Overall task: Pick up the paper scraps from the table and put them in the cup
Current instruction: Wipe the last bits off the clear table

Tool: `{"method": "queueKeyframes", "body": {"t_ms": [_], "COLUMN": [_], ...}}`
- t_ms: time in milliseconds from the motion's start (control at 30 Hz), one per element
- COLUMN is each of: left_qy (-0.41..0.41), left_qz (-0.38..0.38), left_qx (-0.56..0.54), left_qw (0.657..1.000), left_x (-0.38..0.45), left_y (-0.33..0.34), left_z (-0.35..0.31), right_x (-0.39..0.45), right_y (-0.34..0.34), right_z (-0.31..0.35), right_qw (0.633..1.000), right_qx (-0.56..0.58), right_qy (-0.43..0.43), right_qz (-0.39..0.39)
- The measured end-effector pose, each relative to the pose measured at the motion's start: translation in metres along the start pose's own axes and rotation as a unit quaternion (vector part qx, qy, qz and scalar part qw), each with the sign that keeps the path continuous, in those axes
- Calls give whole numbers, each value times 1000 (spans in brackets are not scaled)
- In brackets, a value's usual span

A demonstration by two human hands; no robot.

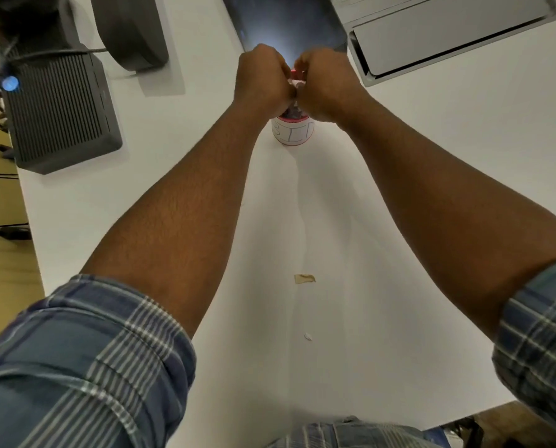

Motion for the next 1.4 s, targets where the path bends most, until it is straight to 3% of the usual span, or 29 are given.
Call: {"method": "queueKeyframes", "body": {"t_ms": [133, 300, 567, 700, 800, 933, 1067, 1167, 1267, 1400], "left_qy": [48, 47, 91, 110, 126, 107, 49, 18, 3, -45], "left_qz": [21, -27, -20, -18, -49, -119, -82, -46, -6, 59], "left_qx": [15, 1, 102, 125, 89, -71, -78, -19, 41, 99], "left_qw": [999, 999, 990, 986, 987, 985, 992, 999, 999, 992], "left_x": [-7, -9, -23, -38, -59, -110, -166, -205, -234, -250], "left_y": [-3, 4, 5, -13, -21, -13, 30, 57, 70, 77], "left_z": [-1, 11, 4, -2, 7, 55, 131, 183, 214, 235], "right_x": [-1, -5, -3, -15, -40, -113, -186, -226, -252, -276], "right_y": [-2, 10, 19, 11, 8, 30, 77, 102, 120, 134], "right_z": [0, -3, -1, -4, -3, 0, -7, -9, -8, -11], "right_qw": [997, 994, 995, 989, 981, 968, 983, 993, 980, 960], "right_qx": [-57, -37, -86, -80, -15, 31, 30, 34, -21, -73], "right_qy": [-32, -48, -43, -47, -85, -120, -124, -111, -149, -198], "right_qz": [-32, -89, -36, -114, -172, -217, -134, -3, 129, 184]}}
Point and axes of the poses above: each hand's wrist, its own x-axis towards the middle knuckle, its own y-axis out of the palm, z = x × y, the point moved 2 cm from there along x, towards the middle knuckle, and after that the axes turned 12 degrees about -y, right-handed, at the moved point
